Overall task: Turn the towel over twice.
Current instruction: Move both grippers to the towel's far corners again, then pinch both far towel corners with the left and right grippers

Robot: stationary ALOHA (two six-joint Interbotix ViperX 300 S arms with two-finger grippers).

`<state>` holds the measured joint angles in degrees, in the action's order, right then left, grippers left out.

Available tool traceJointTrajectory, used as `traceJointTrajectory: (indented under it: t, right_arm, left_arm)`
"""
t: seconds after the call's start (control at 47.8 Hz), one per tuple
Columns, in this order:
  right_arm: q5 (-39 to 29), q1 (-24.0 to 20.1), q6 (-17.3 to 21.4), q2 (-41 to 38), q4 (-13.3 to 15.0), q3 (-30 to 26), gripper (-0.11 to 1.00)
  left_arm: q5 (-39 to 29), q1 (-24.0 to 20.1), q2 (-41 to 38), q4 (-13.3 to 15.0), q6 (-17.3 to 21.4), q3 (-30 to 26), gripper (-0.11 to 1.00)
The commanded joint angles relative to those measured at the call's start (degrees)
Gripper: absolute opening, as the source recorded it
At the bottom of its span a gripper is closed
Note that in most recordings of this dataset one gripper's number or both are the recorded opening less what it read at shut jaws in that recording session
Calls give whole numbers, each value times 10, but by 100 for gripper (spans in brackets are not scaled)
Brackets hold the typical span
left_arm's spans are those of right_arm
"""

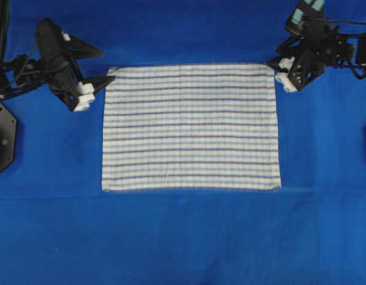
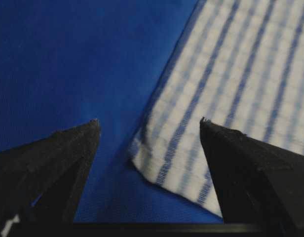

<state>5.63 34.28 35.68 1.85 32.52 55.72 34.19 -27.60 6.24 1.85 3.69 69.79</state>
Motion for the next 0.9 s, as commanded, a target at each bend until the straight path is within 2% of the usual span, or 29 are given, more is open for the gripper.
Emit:
traceJointTrajectory:
  t: [0.0,0.147,0.293,0.377,0.461,0.565,0.628,0.67,0.691,0.879]
  right_arm:
    - [6,3,-1,-18,2,-18,61]
    - [6,3,-1,-27,3,-18,61]
    - [3,3,0,-27,2,-16,61]
    - [2,3,-2,-26,2,-16,60]
    - [2,3,-3,-27,3,-16,53]
    - [2,3,-4,-27,4,-16,30]
    - [2,3,-4,-26,4,-16,11]
    - [2,3,-4,-26,4,-16,4]
    - [2,2,-4,-26,4,-16,4]
    - [2,3,-4,-26,4,-17,3]
  left_arm:
    - [11,-7,-31,-1,0,-18,78]
    - [13,-12,-69,-1,1,-31,78]
    - [10,-25,-74,-1,1,-32,77]
    - [1,-29,-74,-1,0,-33,73]
    - [-15,-28,-75,-1,-1,-34,58]
    - [-35,-27,-76,-1,0,-37,31]
    - [-43,-25,-76,-1,3,-39,18]
    - [-44,-23,-76,-1,4,-39,9]
    - [-45,-23,-76,-1,4,-39,6]
    - [-45,-19,-75,-1,4,-39,4]
